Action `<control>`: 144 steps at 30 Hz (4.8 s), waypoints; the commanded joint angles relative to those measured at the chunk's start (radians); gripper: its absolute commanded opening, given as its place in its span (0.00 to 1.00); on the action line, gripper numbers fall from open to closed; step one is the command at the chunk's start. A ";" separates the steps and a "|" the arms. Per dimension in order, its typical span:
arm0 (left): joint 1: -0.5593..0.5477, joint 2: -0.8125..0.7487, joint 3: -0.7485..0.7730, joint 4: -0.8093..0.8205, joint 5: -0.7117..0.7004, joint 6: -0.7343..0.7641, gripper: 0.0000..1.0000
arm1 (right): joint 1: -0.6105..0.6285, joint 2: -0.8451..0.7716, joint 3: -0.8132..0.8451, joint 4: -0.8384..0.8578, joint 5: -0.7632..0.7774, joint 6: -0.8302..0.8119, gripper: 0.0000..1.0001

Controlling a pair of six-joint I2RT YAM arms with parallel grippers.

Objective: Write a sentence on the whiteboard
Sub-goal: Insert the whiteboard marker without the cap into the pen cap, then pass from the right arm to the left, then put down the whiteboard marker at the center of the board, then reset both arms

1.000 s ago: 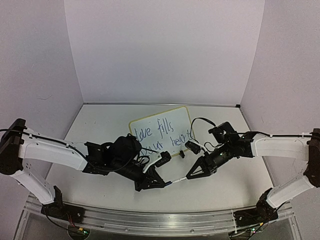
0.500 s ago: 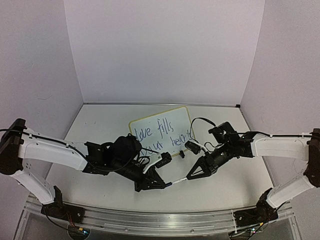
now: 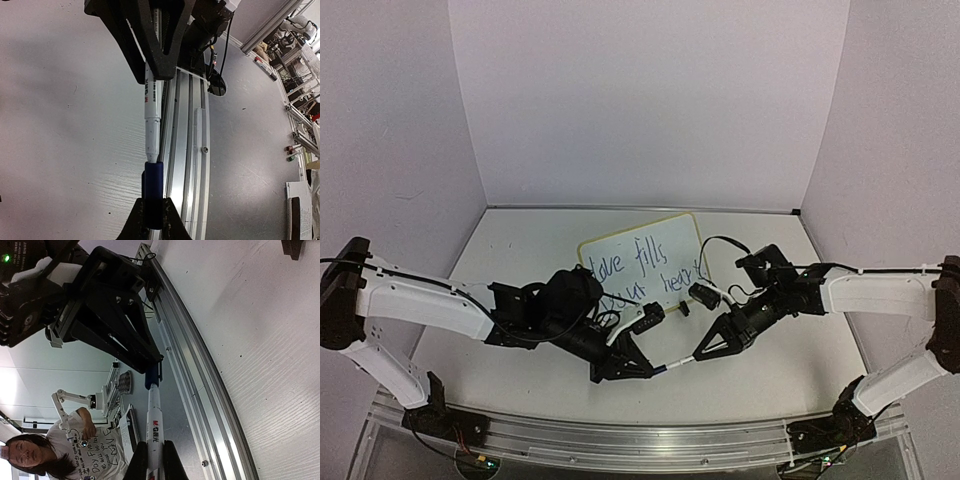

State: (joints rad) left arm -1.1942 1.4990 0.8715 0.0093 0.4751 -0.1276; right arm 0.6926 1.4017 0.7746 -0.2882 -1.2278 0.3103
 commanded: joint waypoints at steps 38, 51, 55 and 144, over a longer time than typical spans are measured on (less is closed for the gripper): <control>-0.008 0.104 0.194 0.236 0.009 0.007 0.00 | 0.059 0.053 0.074 0.003 0.024 -0.027 0.00; -0.008 0.135 0.236 0.314 0.019 0.005 0.00 | 0.079 0.062 0.069 0.026 0.030 -0.016 0.00; -0.008 0.145 0.247 0.311 0.023 0.008 0.00 | 0.081 0.062 0.068 0.030 0.050 -0.014 0.00; 0.983 -0.325 -0.471 0.523 -0.786 -0.034 0.99 | -0.572 -0.668 -0.537 0.652 1.414 -0.159 0.85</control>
State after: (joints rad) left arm -0.2096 1.1702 0.4046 0.4263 -0.2665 -0.1959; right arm 0.1226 0.7689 0.2428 0.2630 0.1394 0.1745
